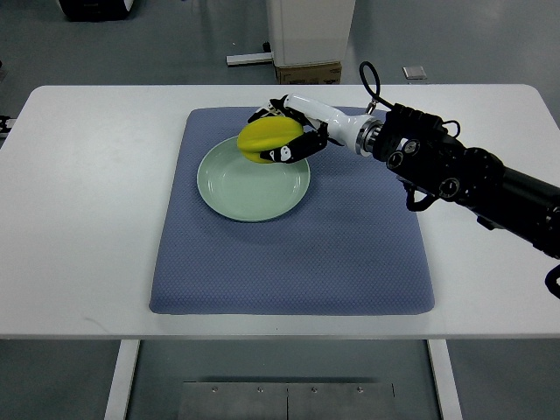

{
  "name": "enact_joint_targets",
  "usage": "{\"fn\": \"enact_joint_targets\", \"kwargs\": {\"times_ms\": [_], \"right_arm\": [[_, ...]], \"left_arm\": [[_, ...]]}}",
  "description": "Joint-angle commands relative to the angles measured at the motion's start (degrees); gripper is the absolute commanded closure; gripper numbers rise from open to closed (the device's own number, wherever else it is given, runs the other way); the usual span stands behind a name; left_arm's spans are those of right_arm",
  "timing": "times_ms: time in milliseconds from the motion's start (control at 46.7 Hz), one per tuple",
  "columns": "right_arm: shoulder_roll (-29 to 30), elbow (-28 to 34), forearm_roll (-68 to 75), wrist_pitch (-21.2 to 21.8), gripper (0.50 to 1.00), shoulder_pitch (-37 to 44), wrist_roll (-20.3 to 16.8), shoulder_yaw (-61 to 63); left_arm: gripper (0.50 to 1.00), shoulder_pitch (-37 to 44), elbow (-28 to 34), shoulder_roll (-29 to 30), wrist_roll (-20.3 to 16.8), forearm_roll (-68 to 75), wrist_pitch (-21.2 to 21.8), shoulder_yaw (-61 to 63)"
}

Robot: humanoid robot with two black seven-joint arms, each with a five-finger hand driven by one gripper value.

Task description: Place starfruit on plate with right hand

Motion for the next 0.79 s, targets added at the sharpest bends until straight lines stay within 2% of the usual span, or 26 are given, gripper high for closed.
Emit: {"fn": "enact_joint_targets", "kwargs": {"times_ms": [0,407,429,493,514,536,579,771], "right_arm": [[0.0,0.8,-0.2,0.0,1.000,-0.3,-0.3,-1.1],[0.0,1.5,-0.3,-0.5,1.000,-1.4,-4.5,-4.0],[0.0,1.5,-0.3,-0.5,0.969,-1.4,-4.5,-4.0],[0.0,1.5,0.0,-0.5,0.667,-1.6,-4.5,-4.0],[0.0,1.5,0.0,-0.5,0.595,-1.6,-4.5,-4.0],[0.0,1.5,0.0,-0.5,0.557,-1.6,-4.5,-4.0],[0.0,1.5,0.2,-0.5,0.513,-1.6,-4.5,-3.8],[0.0,1.4,0.5,-0.5,0.502,-1.4,-4.5,-3.4]], "left_arm": [[0.500,0.0,0.0,0.0,0.0,0.0,0.0,0.0],[0.500,0.0,0.0,0.0,0.0,0.0,0.0,0.0],[0.500,0.0,0.0,0.0,0.0,0.0,0.0,0.0],[0.500,0.0,0.0,0.0,0.0,0.0,0.0,0.0],[0.500,0.0,0.0,0.0,0.0,0.0,0.0,0.0],[0.500,0.0,0.0,0.0,0.0,0.0,0.0,0.0],[0.500,0.1,0.0,0.0,0.0,0.0,0.1,0.0],[0.500,0.0,0.0,0.0,0.0,0.0,0.1,0.0]]}}
